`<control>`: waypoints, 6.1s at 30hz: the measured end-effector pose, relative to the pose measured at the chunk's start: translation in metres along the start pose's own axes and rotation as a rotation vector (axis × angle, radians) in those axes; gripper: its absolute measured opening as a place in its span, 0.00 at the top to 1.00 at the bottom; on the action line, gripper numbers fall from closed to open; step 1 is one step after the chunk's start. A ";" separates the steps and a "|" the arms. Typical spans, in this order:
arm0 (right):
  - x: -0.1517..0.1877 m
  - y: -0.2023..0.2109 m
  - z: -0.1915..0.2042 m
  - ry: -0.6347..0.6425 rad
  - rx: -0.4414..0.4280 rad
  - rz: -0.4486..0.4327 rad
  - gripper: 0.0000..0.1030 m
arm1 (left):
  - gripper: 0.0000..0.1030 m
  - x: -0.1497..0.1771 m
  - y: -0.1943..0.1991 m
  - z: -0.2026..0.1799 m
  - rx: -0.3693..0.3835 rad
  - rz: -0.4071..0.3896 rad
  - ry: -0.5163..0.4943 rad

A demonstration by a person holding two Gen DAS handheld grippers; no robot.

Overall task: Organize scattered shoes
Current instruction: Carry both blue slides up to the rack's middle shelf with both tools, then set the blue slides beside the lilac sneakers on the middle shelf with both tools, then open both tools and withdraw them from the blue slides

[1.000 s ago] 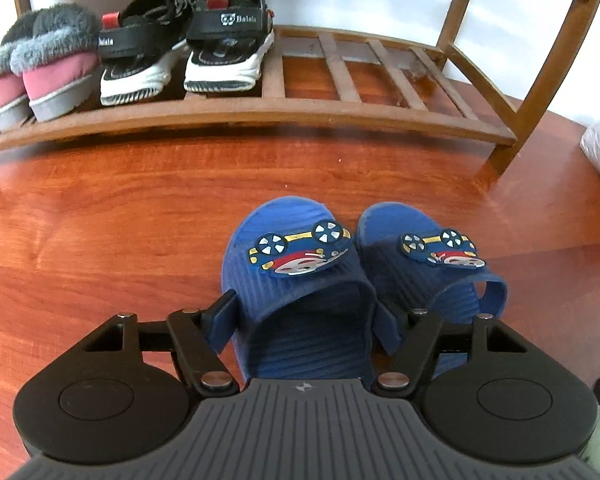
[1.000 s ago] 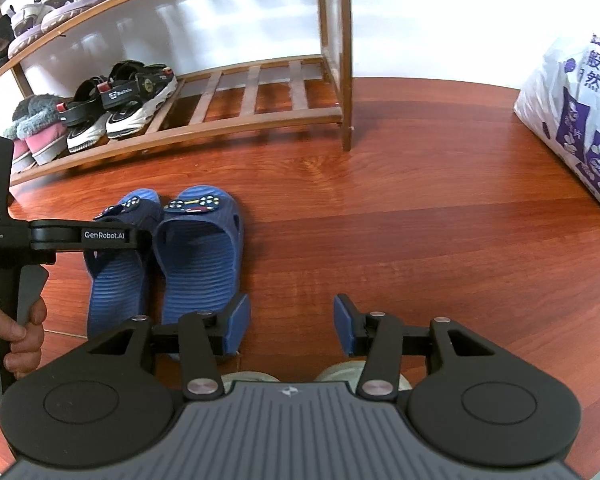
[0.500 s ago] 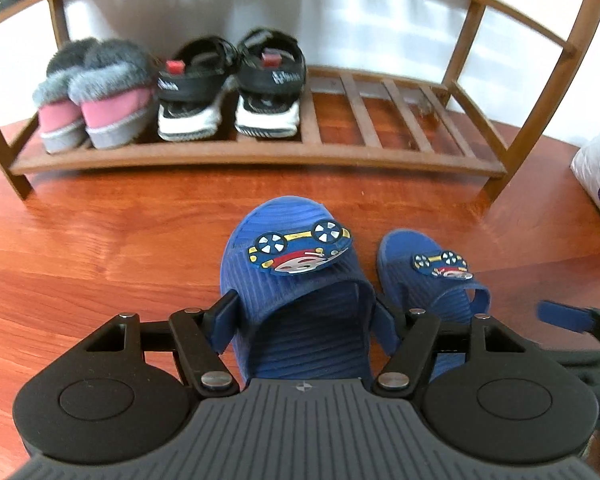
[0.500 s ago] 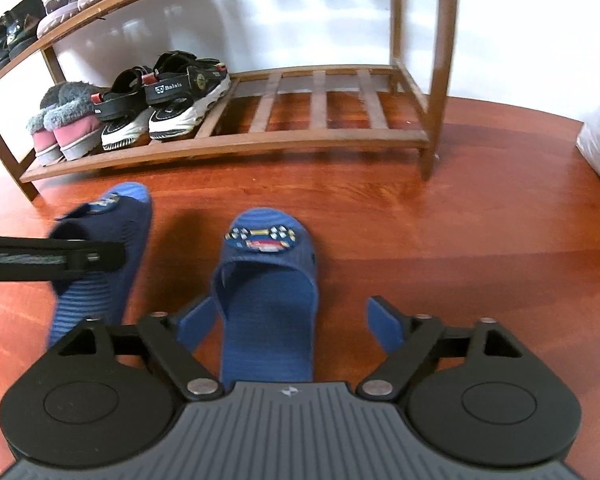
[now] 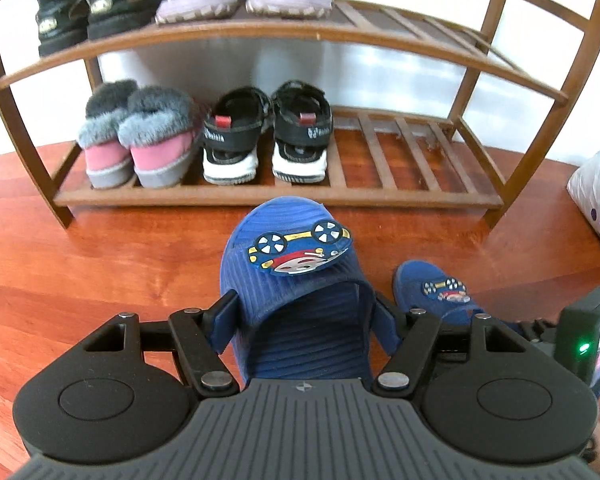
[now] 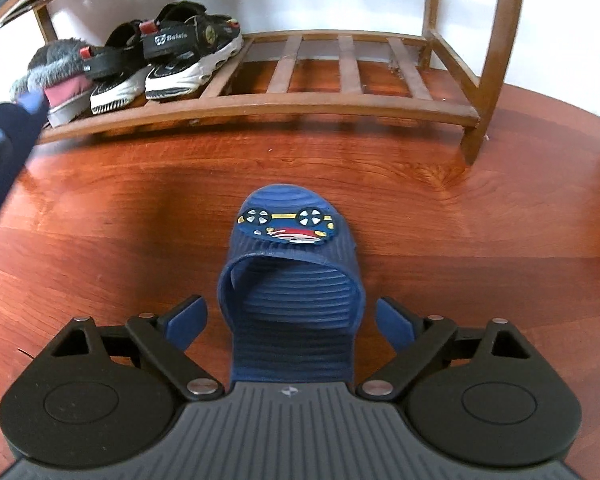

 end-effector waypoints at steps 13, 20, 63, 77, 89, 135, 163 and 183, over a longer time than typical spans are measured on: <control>-0.008 0.007 -0.001 -0.010 0.020 -0.042 0.26 | 0.32 -0.079 0.023 -0.020 0.018 -0.110 -0.071; -0.020 0.055 -0.015 -0.091 0.003 -0.083 0.26 | 0.32 -0.127 0.018 -0.053 0.030 -0.165 -0.136; 0.008 0.186 -0.113 -0.324 0.132 -0.174 0.26 | 0.23 -0.240 -0.072 -0.123 0.033 -0.250 -0.145; -0.036 0.197 -0.091 -0.236 0.130 -0.226 0.26 | 0.17 -0.216 -0.024 -0.107 0.094 -0.268 -0.185; -0.116 0.192 -0.067 -0.130 0.091 -0.264 0.25 | 0.16 -0.179 0.007 -0.068 0.103 -0.218 -0.187; -0.279 0.132 -0.014 0.097 0.053 -0.338 0.16 | 0.14 -0.122 0.029 -0.031 0.034 -0.161 -0.168; -0.202 0.177 -0.036 0.059 -0.031 -0.326 0.79 | 0.89 -0.139 0.011 -0.086 0.225 -0.230 -0.202; -0.238 0.135 -0.031 0.032 -0.044 -0.311 0.78 | 0.88 -0.178 -0.027 -0.079 0.197 -0.241 -0.194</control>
Point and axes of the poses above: each gripper's, at about its wrist camera, not at the fingertips, and y roughly against the way its jaws point, z to its left, x to its underside, the point moved 5 cm from there along -y, roughly the way its jaws point
